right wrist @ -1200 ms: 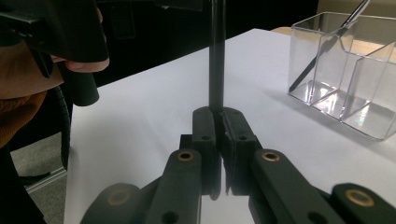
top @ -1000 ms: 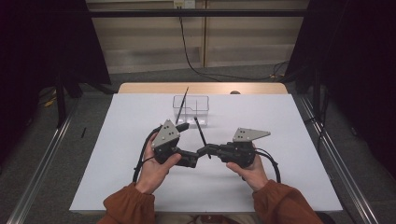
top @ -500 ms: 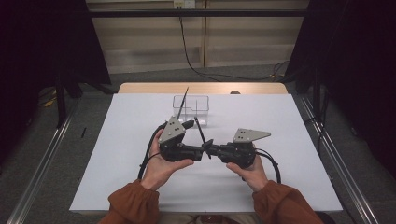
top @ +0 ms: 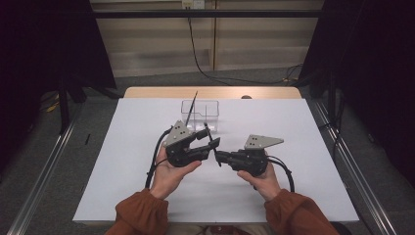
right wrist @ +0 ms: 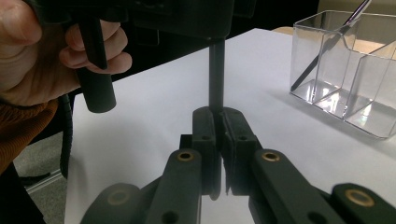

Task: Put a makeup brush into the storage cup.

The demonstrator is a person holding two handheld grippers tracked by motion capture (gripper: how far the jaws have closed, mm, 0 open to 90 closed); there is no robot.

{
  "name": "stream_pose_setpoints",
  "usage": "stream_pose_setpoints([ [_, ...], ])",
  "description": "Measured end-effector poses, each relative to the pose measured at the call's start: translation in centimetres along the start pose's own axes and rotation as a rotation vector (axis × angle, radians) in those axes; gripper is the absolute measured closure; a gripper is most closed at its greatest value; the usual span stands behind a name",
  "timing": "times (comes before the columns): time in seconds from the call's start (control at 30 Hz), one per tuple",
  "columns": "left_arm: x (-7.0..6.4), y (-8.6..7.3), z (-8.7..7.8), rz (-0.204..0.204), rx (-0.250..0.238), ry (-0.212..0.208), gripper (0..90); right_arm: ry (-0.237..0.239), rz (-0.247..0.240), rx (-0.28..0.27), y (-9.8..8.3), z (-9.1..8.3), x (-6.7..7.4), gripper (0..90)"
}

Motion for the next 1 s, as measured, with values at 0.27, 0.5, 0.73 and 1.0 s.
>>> stream_pose_setpoints([
  [0.27,0.2,0.1,-0.2,-0.020,-0.009,0.008,76.4,0.007,-0.005,0.008,-0.1,0.1,0.2,84.7],
  [0.5,0.0,0.0,-0.4,-0.035,-0.003,-0.043,79.3,0.013,-0.007,0.016,-0.3,0.3,0.4,84.8],
  [0.73,-0.7,-0.1,-0.1,-0.041,-0.020,-0.062,82.4,0.015,-0.006,0.023,-0.4,0.4,0.4,84.4],
  [1.0,-0.9,-0.1,-0.2,-0.049,-0.019,-0.076,84.1,0.010,-0.007,0.020,-0.5,0.6,0.5,84.1],
])
Point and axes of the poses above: each handheld gripper's, and its own axes: z roughly forward along the jaws, y roughly out of its top, x roughly to its left, the point moved 10 cm from there along z, roughly forward along the jaws, and after that the axes turned 3 degrees about y, right-handed, at the moved point
